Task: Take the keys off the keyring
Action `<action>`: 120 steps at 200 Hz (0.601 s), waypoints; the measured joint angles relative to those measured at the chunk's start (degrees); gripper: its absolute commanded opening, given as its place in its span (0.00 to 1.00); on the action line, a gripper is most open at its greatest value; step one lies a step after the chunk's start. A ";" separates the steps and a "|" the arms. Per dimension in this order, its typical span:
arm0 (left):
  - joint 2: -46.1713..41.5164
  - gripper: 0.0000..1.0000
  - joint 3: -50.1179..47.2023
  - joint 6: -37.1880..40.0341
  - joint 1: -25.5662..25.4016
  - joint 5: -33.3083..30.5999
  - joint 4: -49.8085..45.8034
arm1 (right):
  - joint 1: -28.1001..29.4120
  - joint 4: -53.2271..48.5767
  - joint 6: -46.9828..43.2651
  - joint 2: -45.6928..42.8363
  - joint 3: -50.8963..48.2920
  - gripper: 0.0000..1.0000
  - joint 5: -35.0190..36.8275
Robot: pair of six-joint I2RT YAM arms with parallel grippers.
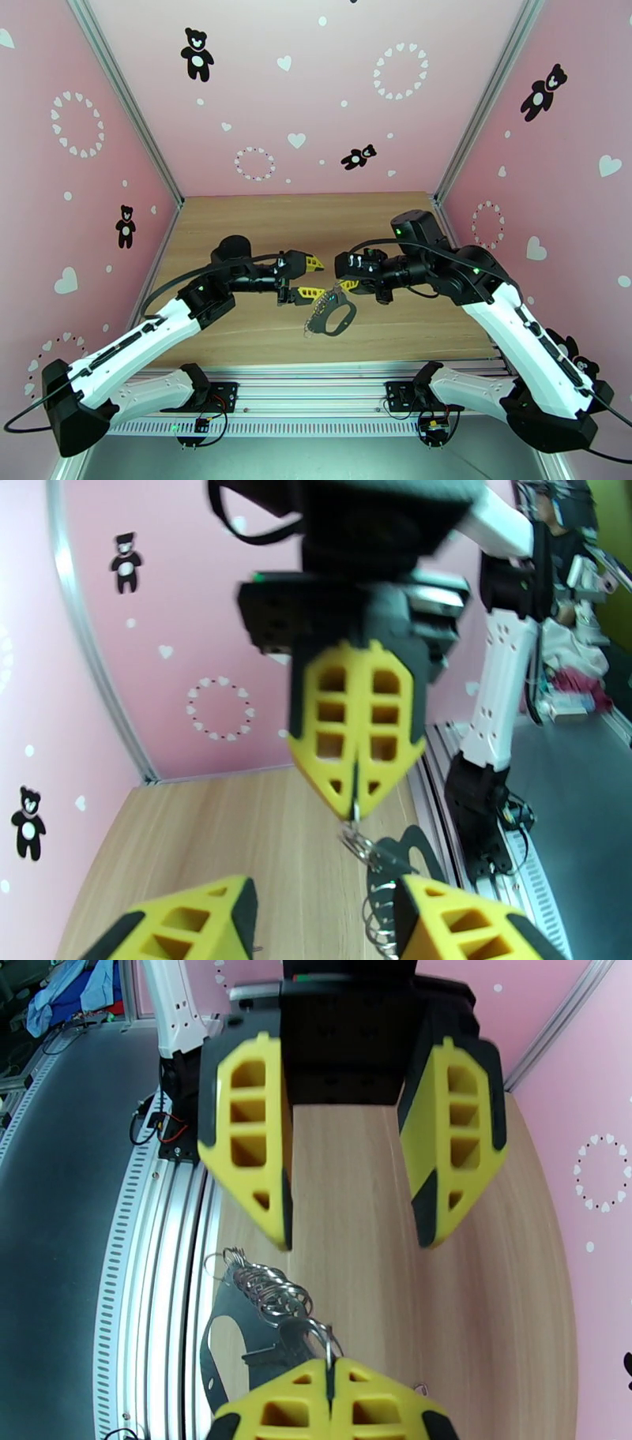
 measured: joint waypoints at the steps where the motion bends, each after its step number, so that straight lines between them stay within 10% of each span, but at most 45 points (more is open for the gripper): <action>1: 0.09 0.52 0.11 0.11 0.00 0.13 -0.17 | -0.02 0.00 0.00 0.00 0.00 0.00 -0.07; 120: 8.02 0.46 7.21 8.55 -1.66 7.98 -4.55 | -2.71 -0.02 0.57 1.14 1.44 0.00 -10.27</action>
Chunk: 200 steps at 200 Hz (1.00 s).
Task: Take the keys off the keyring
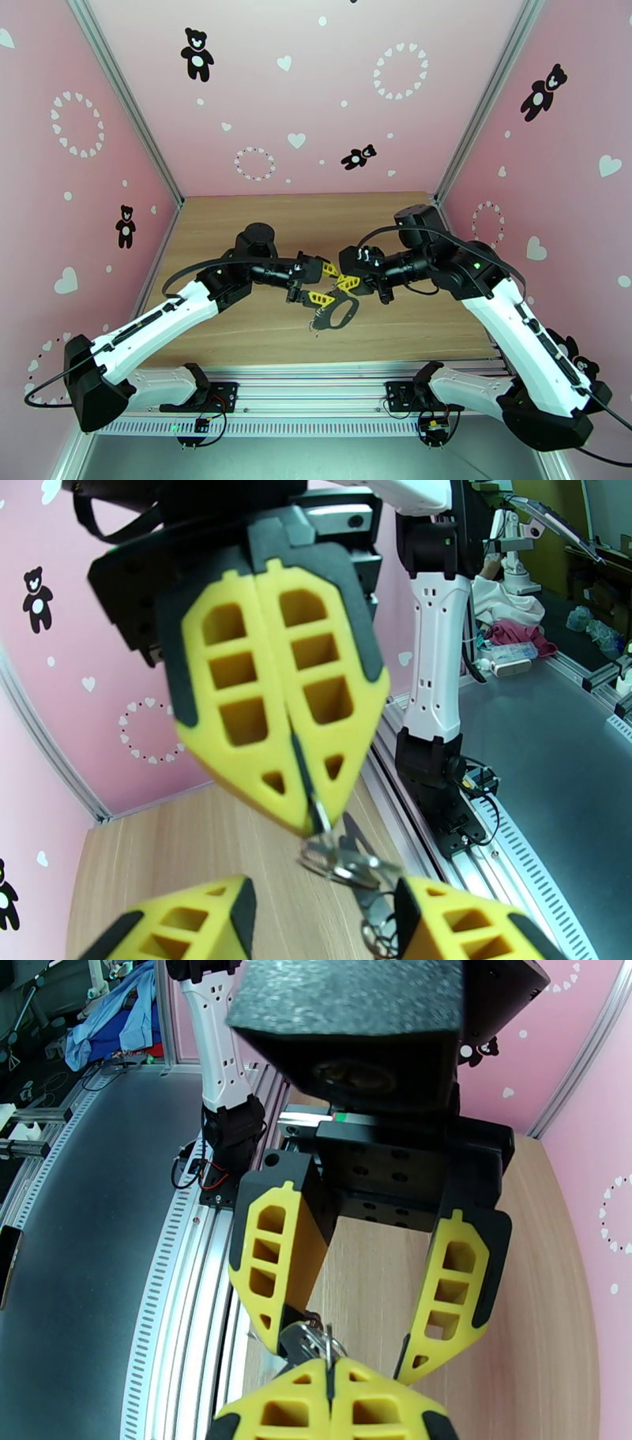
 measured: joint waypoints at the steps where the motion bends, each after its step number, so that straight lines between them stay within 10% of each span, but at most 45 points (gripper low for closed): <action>1: 0.00 0.46 0.00 0.02 -0.02 -0.02 0.07 | 0.00 0.02 0.04 0.00 0.00 0.00 -0.13; 200: 0.04 0.14 -3.21 -9.64 -0.72 -2.32 9.27 | -0.61 2.16 1.77 -1.99 -2.10 0.00 0.68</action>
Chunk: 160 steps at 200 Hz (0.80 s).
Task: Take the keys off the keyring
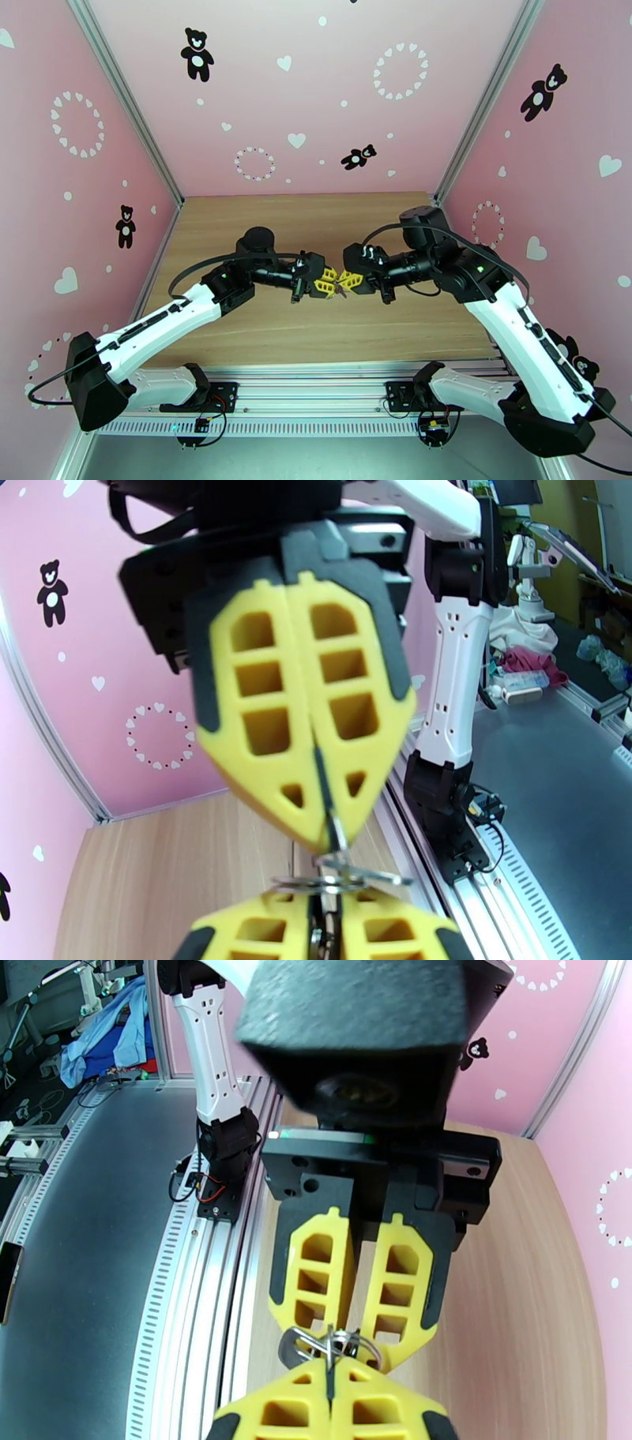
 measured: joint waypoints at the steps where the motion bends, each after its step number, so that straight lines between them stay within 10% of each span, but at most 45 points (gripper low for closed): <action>1: -0.02 0.14 0.00 -0.20 0.00 -0.04 0.11 | 0.07 0.02 0.00 -0.02 0.00 0.00 0.20; 160: -3.87 0.08 -3.98 -15.41 3.52 0.55 5.01 | 18.27 5.88 -2.40 -3.39 -2.25 0.00 32.22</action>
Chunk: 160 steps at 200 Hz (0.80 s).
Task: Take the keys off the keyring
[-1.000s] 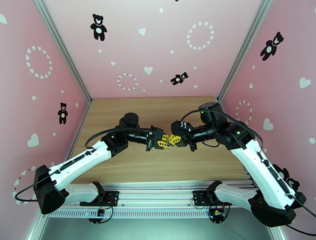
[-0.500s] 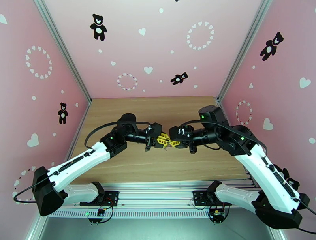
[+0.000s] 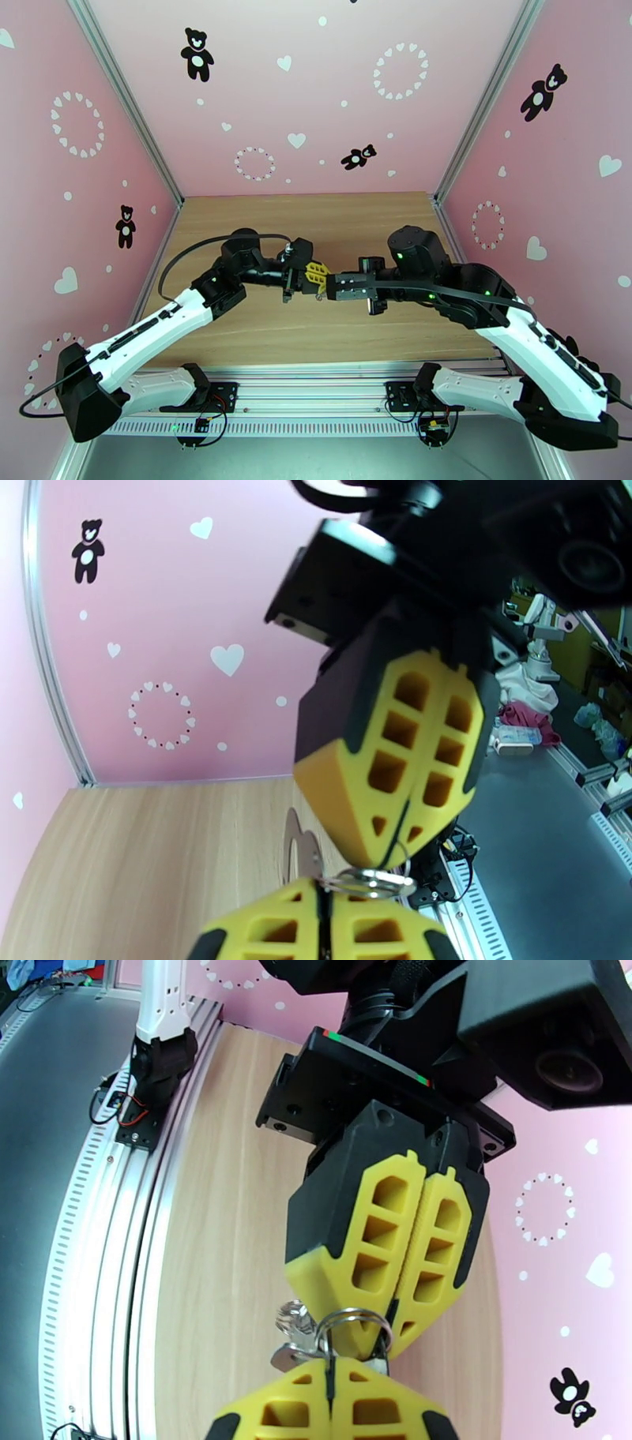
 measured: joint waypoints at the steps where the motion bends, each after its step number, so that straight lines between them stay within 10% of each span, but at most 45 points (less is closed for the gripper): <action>1: 0.00 0.08 -0.02 -0.02 0.00 0.00 0.04 | 0.07 0.04 -0.02 0.00 -0.07 0.00 0.24; 70: -0.55 0.26 -2.10 -0.87 0.66 -2.03 2.86 | 0.39 0.35 -0.79 0.09 -0.63 0.00 3.85; 160: -1.75 0.39 0.55 18.86 -0.85 -2.58 -8.39 | 0.31 -3.45 -1.29 1.18 -0.35 0.00 1.27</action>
